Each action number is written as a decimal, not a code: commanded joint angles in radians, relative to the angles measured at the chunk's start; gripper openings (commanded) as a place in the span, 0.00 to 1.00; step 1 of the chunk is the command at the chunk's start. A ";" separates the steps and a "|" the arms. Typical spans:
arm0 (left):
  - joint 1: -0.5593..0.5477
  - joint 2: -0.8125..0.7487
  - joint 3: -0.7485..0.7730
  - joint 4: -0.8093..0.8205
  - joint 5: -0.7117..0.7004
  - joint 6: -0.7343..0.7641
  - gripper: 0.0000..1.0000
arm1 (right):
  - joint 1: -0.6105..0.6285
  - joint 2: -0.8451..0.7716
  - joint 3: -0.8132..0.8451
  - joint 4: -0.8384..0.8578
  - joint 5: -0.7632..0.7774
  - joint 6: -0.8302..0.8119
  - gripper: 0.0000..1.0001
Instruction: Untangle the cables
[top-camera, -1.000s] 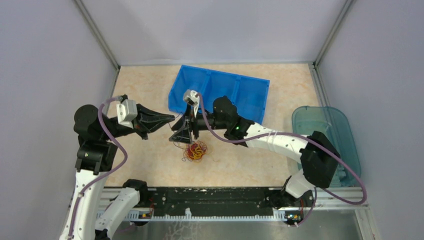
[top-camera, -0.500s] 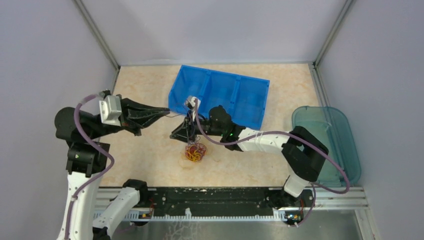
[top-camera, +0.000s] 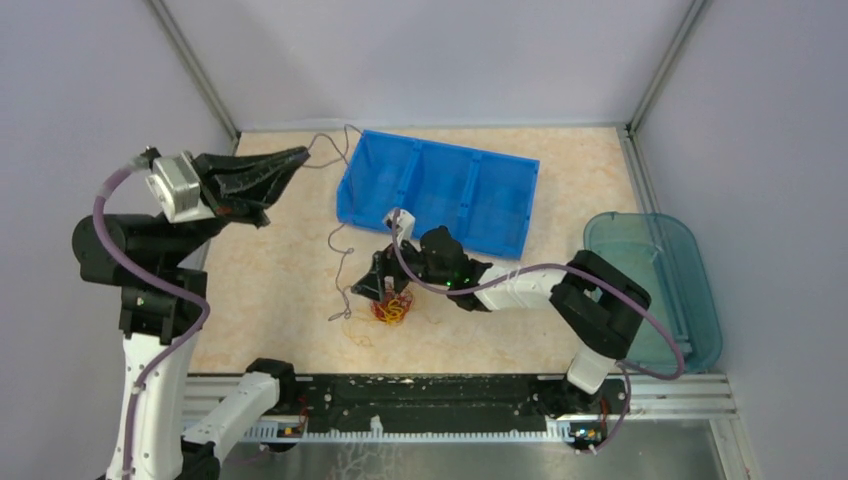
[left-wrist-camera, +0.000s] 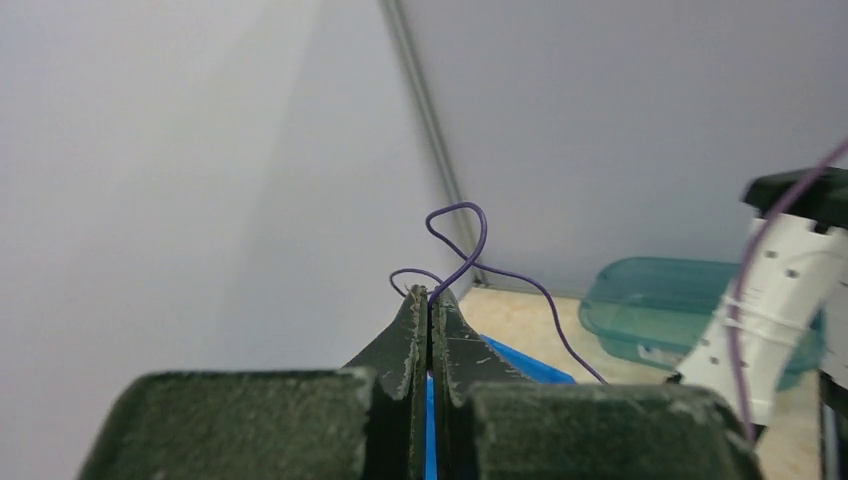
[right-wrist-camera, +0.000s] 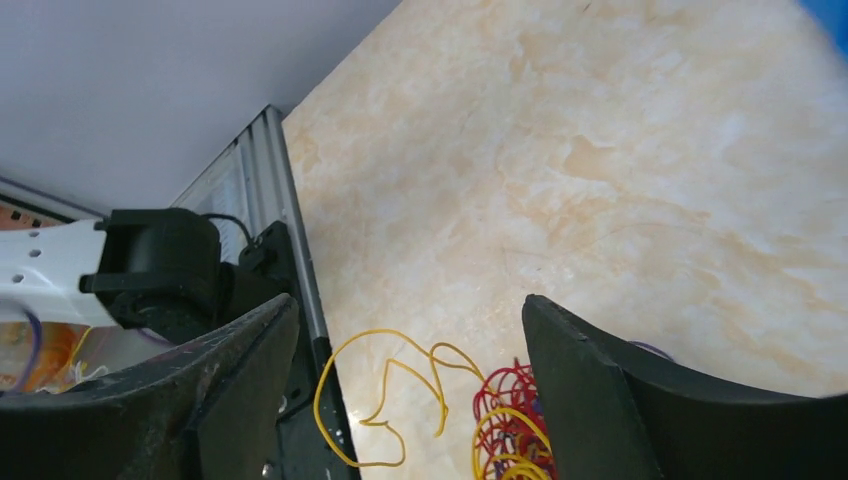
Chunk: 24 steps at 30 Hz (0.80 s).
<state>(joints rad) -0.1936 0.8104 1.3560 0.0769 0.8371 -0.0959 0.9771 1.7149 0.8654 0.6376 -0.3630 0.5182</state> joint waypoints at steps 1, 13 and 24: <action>0.005 0.064 0.031 0.117 -0.246 0.002 0.00 | -0.050 -0.149 -0.029 0.005 0.121 0.004 0.85; 0.005 0.280 0.261 0.203 -0.395 0.064 0.00 | -0.076 -0.250 -0.149 -0.026 0.266 0.032 0.83; 0.005 0.381 0.171 0.221 -0.384 0.112 0.00 | -0.105 -0.477 -0.216 -0.121 0.432 0.008 0.80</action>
<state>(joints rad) -0.1936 1.1645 1.5784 0.2630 0.4629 -0.0196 0.8913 1.3361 0.6468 0.5266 -0.0143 0.5499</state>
